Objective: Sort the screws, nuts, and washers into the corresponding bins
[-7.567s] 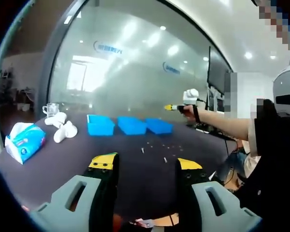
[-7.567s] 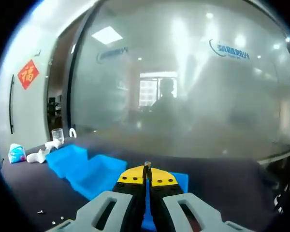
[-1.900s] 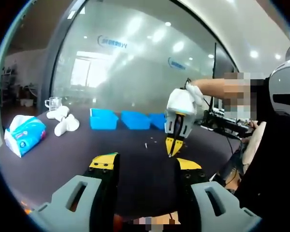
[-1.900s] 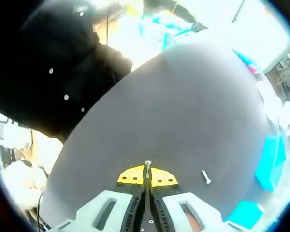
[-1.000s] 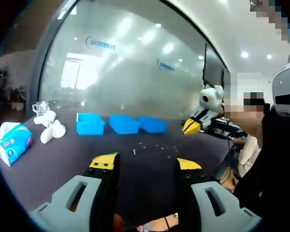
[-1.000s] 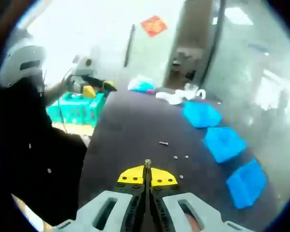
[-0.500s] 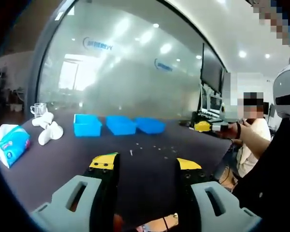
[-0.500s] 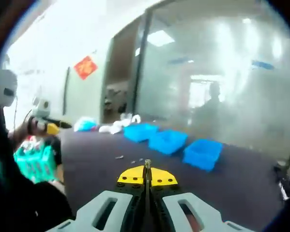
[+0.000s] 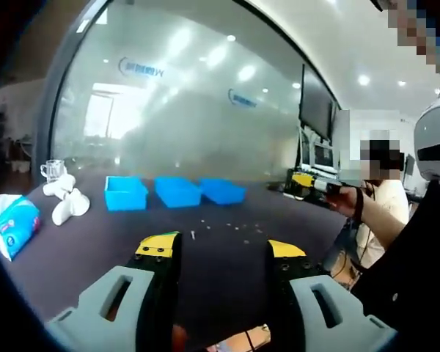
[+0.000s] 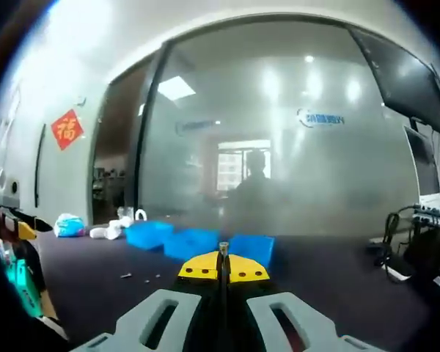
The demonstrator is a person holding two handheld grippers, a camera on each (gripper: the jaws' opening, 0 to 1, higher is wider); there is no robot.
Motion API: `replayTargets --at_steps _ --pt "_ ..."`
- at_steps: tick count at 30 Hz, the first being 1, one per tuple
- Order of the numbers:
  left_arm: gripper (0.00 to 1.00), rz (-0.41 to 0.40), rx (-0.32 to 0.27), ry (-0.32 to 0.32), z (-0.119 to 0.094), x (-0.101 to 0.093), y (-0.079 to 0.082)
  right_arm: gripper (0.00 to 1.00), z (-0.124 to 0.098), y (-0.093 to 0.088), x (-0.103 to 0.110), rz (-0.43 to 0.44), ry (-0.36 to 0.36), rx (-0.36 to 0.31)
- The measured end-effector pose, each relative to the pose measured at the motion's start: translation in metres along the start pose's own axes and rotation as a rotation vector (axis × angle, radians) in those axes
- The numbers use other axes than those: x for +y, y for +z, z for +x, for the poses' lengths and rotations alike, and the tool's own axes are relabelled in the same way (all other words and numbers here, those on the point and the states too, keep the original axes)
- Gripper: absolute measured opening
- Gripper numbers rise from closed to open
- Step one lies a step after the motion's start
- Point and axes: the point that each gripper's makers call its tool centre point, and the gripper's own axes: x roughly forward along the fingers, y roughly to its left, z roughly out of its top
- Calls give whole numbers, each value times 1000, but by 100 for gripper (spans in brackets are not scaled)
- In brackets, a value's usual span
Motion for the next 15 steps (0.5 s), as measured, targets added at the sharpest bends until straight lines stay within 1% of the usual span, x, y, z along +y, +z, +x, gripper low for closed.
replayTargets --at_steps 3,9,12,15 --pt "44 -2 1 8 -2 2 -1 0 15 4 -1 -5 -5 -6" --pt "44 -10 -2 18 -5 5 -3 0 57 11 -6 -12 7 0" --pt "44 -14 -6 25 -7 7 -3 0 84 13 -10 -4 5 5" --pt "44 -18 -8 37 -9 11 -3 0 110 15 -14 -23 -10 13"
